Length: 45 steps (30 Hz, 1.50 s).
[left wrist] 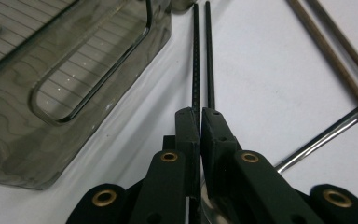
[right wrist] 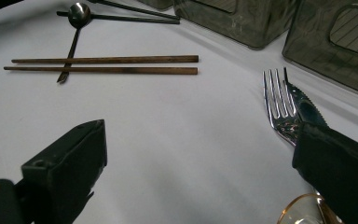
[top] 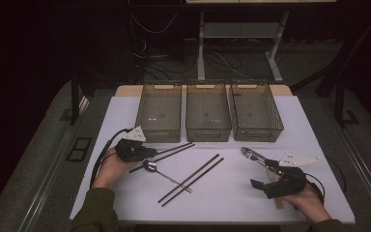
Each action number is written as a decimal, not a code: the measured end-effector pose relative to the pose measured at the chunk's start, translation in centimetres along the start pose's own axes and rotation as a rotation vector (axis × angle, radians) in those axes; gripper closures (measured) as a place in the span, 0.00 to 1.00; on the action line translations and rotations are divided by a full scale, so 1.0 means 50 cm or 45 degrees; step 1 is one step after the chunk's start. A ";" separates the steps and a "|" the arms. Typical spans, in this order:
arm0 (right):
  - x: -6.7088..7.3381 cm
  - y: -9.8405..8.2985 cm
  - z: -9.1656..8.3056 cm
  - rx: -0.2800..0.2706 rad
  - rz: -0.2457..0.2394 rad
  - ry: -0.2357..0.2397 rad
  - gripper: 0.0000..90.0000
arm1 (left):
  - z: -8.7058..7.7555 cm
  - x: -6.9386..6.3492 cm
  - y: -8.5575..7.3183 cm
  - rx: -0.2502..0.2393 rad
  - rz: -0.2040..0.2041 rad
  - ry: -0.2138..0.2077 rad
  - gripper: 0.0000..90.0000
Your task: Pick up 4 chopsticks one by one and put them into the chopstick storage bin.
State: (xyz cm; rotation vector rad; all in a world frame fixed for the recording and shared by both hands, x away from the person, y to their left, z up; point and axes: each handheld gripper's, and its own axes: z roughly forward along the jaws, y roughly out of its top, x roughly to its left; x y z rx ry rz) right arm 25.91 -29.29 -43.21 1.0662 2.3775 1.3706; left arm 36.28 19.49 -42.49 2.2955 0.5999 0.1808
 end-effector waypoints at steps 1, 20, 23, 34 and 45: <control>0.000 0.000 0.000 0.000 -0.001 -0.001 0.04 | -0.003 0.001 0.001 0.001 0.000 -0.003 0.95; -0.002 0.000 0.006 -0.026 0.003 -0.015 0.04 | -0.056 -0.022 0.008 -0.083 -0.030 -0.009 0.95; -0.002 -0.001 0.009 -0.023 0.000 -0.015 0.04 | -0.062 -0.026 0.011 -0.099 -0.032 -0.016 0.95; -0.002 -0.001 0.011 -0.021 -0.004 -0.018 0.04 | -0.076 -0.038 0.030 -0.146 -0.056 -0.043 0.95; -0.002 -0.001 0.009 -0.021 0.000 -0.019 0.04 | -0.079 -0.050 0.052 -0.209 -0.080 -0.072 0.95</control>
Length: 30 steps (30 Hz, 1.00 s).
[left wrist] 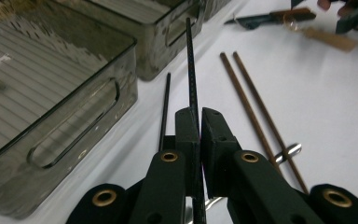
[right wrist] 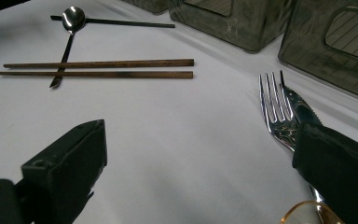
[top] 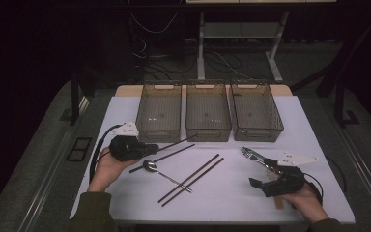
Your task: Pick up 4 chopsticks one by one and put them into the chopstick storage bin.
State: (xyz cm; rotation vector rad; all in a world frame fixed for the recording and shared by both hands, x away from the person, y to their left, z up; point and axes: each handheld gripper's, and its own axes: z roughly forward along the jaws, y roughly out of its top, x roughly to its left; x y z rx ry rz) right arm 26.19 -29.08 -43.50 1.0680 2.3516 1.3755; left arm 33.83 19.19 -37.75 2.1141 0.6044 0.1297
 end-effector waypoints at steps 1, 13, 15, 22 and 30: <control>0.000 0.000 0.000 -0.001 0.000 0.000 0.04 | 0.000 -0.001 0.002 -0.005 -0.009 0.000 0.95; 0.000 0.000 -0.002 -0.006 0.006 0.004 0.04 | 0.011 -0.004 0.035 -0.033 -0.042 0.075 0.95; 0.001 0.000 -0.002 -0.006 0.005 0.005 0.04 | 0.013 -0.004 0.040 -0.040 -0.042 0.084 0.95; 0.001 -0.001 -0.003 -0.010 0.008 -0.002 0.04 | 0.023 -0.001 0.063 -0.048 -0.044 0.115 0.95; 0.001 -0.002 -0.004 -0.009 0.012 -0.001 0.04 | 0.037 0.014 0.092 -0.023 -0.052 0.167 0.95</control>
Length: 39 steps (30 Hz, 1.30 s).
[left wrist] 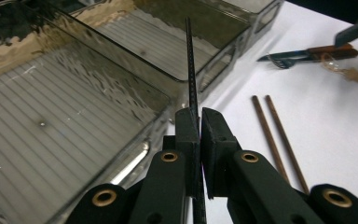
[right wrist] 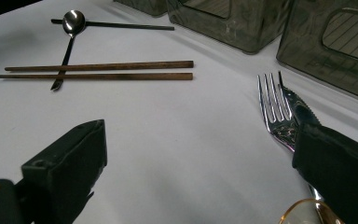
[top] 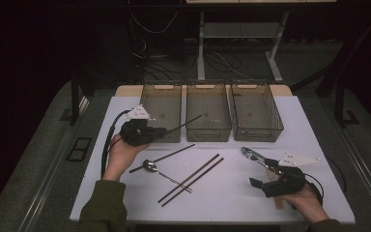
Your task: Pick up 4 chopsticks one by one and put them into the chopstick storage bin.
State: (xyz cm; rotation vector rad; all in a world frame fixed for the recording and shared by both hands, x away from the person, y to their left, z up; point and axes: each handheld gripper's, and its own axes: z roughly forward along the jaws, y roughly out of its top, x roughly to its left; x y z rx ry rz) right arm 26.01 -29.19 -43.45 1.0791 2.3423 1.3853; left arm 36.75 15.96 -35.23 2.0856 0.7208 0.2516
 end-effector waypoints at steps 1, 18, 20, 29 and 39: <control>0.000 0.000 0.000 -0.001 -0.001 0.000 0.04 | 0.002 0.003 0.005 0.003 -0.005 0.008 0.95; 0.000 0.001 -0.003 -0.017 0.000 -0.001 0.04 | 0.044 0.075 0.065 0.025 -0.101 0.207 0.95; 0.001 0.001 -0.004 -0.018 -0.001 -0.002 0.04 | 0.047 0.085 0.068 0.029 -0.102 0.228 0.95; 0.000 0.001 -0.006 -0.029 0.006 -0.001 0.04 | 0.068 0.116 0.083 0.045 -0.150 0.343 0.95; -0.001 0.002 -0.008 -0.040 0.010 0.009 0.04 | 0.097 0.155 0.071 0.100 -0.254 0.476 0.95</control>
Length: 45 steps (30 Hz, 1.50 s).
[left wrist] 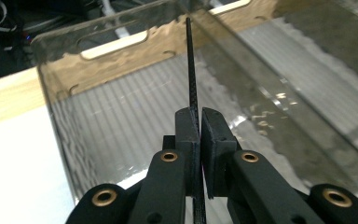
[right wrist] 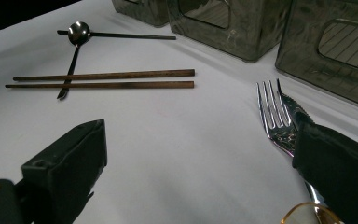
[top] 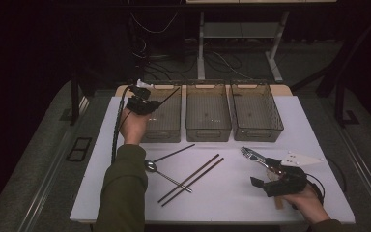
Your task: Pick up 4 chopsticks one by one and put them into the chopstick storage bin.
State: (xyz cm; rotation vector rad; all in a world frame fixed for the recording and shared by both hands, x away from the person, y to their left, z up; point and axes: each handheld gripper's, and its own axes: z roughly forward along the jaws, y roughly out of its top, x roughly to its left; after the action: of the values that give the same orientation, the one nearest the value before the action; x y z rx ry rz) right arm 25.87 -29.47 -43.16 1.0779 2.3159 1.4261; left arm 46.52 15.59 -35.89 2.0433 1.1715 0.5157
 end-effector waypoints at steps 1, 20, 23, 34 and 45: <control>0.000 0.000 0.000 -0.002 0.000 0.000 0.04 | 0.003 0.002 -0.001 0.011 0.001 0.018 0.95; -0.001 0.003 -0.001 -0.021 0.001 0.021 0.04 | 0.051 0.007 -0.018 0.174 0.029 0.055 0.95; -0.002 0.003 0.000 -0.019 0.001 0.020 0.04 | 0.054 0.008 -0.019 0.159 0.023 0.061 0.88; -0.001 0.003 -0.001 -0.017 0.002 0.017 0.04 | 0.022 0.018 -0.014 0.094 0.094 -0.006 0.54; 0.000 0.003 -0.001 -0.024 -0.001 0.005 0.04 | -0.036 -0.007 -0.025 -0.014 0.158 -0.166 0.38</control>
State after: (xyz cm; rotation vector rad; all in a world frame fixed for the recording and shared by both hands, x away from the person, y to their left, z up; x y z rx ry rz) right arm 25.89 -29.46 -43.02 1.0695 2.3007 1.4478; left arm 44.49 16.41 -35.61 2.1159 0.9684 0.4393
